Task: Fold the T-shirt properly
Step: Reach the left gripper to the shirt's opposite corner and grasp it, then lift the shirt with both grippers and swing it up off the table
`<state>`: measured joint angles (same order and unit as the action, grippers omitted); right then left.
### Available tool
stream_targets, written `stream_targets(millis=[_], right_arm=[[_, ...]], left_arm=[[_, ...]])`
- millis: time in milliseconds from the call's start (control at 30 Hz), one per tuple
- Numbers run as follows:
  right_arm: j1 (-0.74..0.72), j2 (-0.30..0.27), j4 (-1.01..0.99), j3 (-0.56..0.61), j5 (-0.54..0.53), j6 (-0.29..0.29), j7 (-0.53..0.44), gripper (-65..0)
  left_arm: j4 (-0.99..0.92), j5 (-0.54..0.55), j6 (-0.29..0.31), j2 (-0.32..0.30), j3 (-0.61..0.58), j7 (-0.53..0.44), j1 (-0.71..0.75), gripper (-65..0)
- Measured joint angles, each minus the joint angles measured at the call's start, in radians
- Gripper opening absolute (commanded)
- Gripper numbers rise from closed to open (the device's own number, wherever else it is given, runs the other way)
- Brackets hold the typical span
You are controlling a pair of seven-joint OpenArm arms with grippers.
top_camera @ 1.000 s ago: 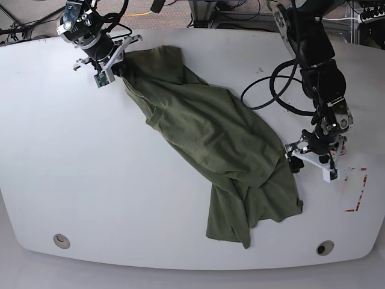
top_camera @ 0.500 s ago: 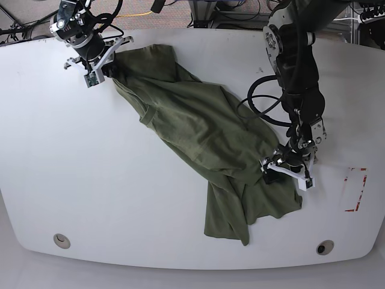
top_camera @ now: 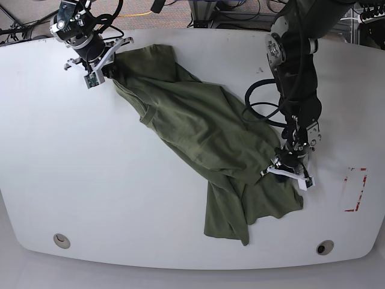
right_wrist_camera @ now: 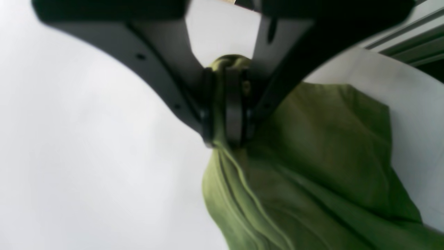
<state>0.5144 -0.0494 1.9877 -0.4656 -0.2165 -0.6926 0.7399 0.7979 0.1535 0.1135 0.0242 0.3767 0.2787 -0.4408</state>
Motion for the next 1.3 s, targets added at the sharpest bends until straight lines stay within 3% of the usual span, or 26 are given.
stream_targets(millis=[100,200,433,533,633,800,900,1000,1300], right_arm=[[0.000,0.000,0.000,0.000,0.002,0.000,0.001,-65.0],[-0.012,0.000,0.000,0.000,0.003,0.000,0.002,-65.0],[-0.081,0.002,-0.003,-0.080,0.008,-0.006,0.005,-65.0],[-0.135,0.000,-0.005,-0.092,0.006,-0.007,0.008,-65.0],[-0.217,-0.007,-0.005,-0.090,0.002,-0.007,0.063,-65.0],[-0.383,-0.078,-0.006,-0.094,0.003,-0.011,0.200,-65.0],[-0.495,-0.087,-0.008,-0.097,0.006,-0.003,0.249,-65.0],[-0.595,-0.092,-0.012,-0.089,-0.005,-0.009,0.306,-65.0],[-0.880,-0.163,-0.142,-0.065,0.005,-0.008,0.338,-65.0]], left_arm=[[0.011,0.000,0.002,0.000,0.000,-0.005,0.002,-65.0],[0.086,-0.008,-0.002,0.006,0.000,0.053,0.025,-65.0],[0.395,-0.014,-0.008,-0.008,0.001,0.238,0.138,-65.0],[0.539,-0.011,0.028,-0.033,0.005,0.274,0.159,-65.0],[0.659,-0.006,0.090,-0.050,0.007,0.294,0.180,-65.0],[0.858,-0.014,0.106,-0.087,0.000,0.386,0.225,-65.0],[0.938,-0.009,0.113,-0.113,-0.003,0.409,0.215,-65.0],[1.024,-0.003,0.158,-0.146,-0.003,0.429,0.203,-65.0],[1.081,0.001,0.175,-0.206,-0.007,0.499,0.053,-65.0]])
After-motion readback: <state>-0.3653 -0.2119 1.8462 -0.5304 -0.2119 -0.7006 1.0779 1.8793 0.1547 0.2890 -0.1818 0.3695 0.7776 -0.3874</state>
